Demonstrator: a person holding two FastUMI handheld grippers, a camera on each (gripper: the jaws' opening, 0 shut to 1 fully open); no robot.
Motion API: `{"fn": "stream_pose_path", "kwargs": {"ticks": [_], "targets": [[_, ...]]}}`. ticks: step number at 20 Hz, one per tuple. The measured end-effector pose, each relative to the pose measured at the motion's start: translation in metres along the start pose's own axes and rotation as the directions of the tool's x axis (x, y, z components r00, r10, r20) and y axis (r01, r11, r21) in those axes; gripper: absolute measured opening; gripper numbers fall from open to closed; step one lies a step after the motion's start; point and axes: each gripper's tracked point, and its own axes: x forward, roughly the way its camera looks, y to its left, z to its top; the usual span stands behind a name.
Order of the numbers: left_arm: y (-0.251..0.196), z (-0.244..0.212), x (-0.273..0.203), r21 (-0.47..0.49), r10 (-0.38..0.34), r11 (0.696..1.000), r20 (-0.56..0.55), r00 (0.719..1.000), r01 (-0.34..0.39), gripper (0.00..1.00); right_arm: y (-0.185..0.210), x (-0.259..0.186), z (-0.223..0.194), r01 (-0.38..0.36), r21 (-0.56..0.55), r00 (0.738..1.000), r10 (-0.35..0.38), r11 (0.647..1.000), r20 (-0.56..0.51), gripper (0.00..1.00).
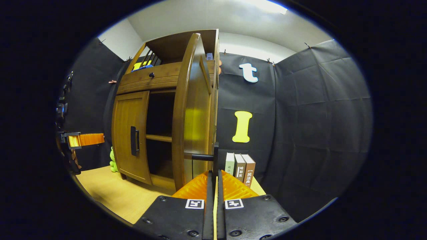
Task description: Open the right door of the double-door shoe cabinet with the right hand, and open the left door with the left hand.
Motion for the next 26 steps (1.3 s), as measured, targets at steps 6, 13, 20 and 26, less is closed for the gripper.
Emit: {"fn": "stream_pose_path", "kwargs": {"ticks": [6, 13, 20, 26], "targets": [[0.004, -0.009, 0.019, 0.017, 0.032, 0.999, -0.023, 0.999, -0.032, 0.93, -0.019, -0.012, -0.001, 0.049, -0.033, 0.999, -0.048, 0.998, 0.014, 0.08], [0.005, -0.002, 0.036, 0.010, 0.045, 0.999, 0.031, 0.998, -0.046, 0.93, -0.021, -0.025, 0.004, 0.127, -0.163, 0.991, -0.120, 0.978, 0.058, 0.08], [0.018, 0.005, 0.061, 0.005, 0.064, 0.998, 0.084, 0.994, -0.064, 0.94, -0.008, -0.046, 0.034, 0.111, -0.030, 0.987, -0.107, 0.993, 0.124, 0.24], [0.031, -0.011, 0.105, 0.031, 0.093, 0.995, 0.054, 0.994, -0.095, 0.90, 0.044, -0.069, 0.055, -0.001, -0.039, 0.983, 0.008, 0.999, 0.185, 0.94]]}}
